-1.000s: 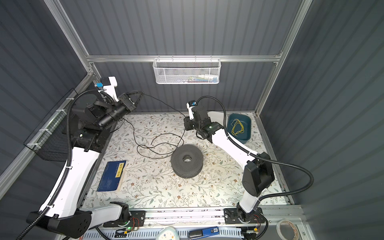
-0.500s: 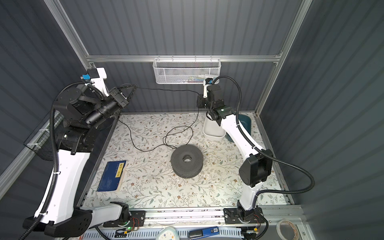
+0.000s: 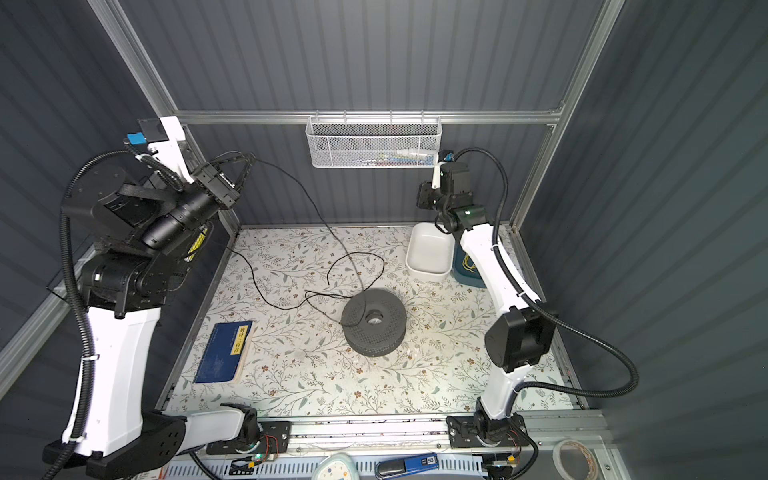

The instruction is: Wrap the cables

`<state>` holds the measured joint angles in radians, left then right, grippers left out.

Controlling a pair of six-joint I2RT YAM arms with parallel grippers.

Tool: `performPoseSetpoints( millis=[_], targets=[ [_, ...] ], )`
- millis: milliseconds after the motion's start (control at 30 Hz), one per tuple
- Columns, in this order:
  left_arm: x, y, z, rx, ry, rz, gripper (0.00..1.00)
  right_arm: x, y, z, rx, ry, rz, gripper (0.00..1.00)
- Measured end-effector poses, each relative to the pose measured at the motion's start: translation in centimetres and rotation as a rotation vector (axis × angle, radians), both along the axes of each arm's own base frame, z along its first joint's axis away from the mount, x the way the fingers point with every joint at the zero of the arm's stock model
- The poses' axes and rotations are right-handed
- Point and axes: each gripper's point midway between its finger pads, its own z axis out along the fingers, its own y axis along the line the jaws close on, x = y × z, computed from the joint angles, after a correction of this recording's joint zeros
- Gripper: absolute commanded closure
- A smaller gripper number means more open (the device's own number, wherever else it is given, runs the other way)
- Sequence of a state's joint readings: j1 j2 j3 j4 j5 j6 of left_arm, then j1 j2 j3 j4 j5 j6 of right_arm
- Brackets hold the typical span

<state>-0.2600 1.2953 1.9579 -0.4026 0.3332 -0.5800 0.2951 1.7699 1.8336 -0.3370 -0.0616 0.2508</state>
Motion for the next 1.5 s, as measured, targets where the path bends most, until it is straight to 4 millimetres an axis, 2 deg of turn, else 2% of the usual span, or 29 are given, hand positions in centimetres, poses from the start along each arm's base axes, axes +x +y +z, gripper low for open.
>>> performPoseSetpoints(
  millis=[133,233,300,367,433,533,567,667,800,867,933,967,1067,1167,1233,1333,1400,1500],
  targets=[
    [2.5,-0.5,-2.7,0.02,0.074,0.006,1.0,-6.0,3.9,-5.7,0.049,0.11,0.185,0.39],
    [3.7,-0.4,-3.7,0.027,0.103,0.014,1.0,-11.6,6.0,-9.1,0.079,0.169,0.322,0.33],
    [4.0,-0.3,-4.0,0.029,0.113,0.018,1.0,-14.7,7.4,-10.6,0.086,0.181,0.396,0.28],
    [4.1,-0.4,-4.0,0.03,0.114,0.017,1.0,-18.0,9.8,-11.6,0.082,0.18,0.493,0.25],
    [4.2,-0.2,-3.9,0.025,0.111,0.02,1.0,-21.2,13.2,-11.9,0.078,0.172,0.612,0.23],
    [4.2,-0.2,-3.7,0.016,0.104,0.017,1.0,-24.0,17.2,-11.4,0.083,0.133,0.725,0.19],
    [4.3,-0.2,-3.7,0.013,0.105,0.017,1.0,-24.2,18.1,-11.4,0.077,0.125,0.737,0.18],
    [4.5,-0.2,-3.9,0.01,0.114,0.017,1.0,-22.7,19.7,-11.6,0.052,0.103,0.696,0.17],
    [4.7,-0.1,-4.1,0.007,0.121,0.019,1.0,-18.9,20.1,-12.5,-0.001,0.083,0.575,0.22],
    [4.8,0.0,-4.2,0.007,0.121,0.021,1.0,-17.3,20.3,-12.8,-0.026,0.076,0.534,0.32],
    [4.9,0.3,-4.2,0.007,0.122,0.026,1.0,-15.6,20.4,-13.3,-0.05,0.078,0.487,0.55],
    [5.0,0.5,-4.2,0.004,0.124,0.03,1.0,-14.9,20.2,-13.6,-0.065,0.078,0.462,0.62],
    [5.5,2.1,-3.7,-0.012,0.123,0.056,1.0,-12.6,18.3,-14.8,-0.106,0.092,0.356,0.73],
    [6.2,5.0,-2.0,-0.045,0.099,0.106,1.0,-8.8,14.3,-14.7,-0.129,0.11,0.221,0.75],
    [6.4,6.6,-1.0,-0.06,0.079,0.135,1.0,-5.2,11.2,-12.8,-0.12,0.093,0.124,0.76],
    [6.1,7.7,0.1,-0.08,0.055,0.15,1.0,-0.2,7.1,-7.5,-0.086,0.013,0.005,0.76],
    [5.8,8.2,0.5,-0.091,0.044,0.153,1.0,2.1,5.3,-3.4,-0.066,-0.057,-0.045,0.77],
    [5.4,9.1,1.2,-0.106,0.032,0.166,1.0,3.8,3.9,1.8,-0.05,-0.146,-0.087,0.77]
  ],
)
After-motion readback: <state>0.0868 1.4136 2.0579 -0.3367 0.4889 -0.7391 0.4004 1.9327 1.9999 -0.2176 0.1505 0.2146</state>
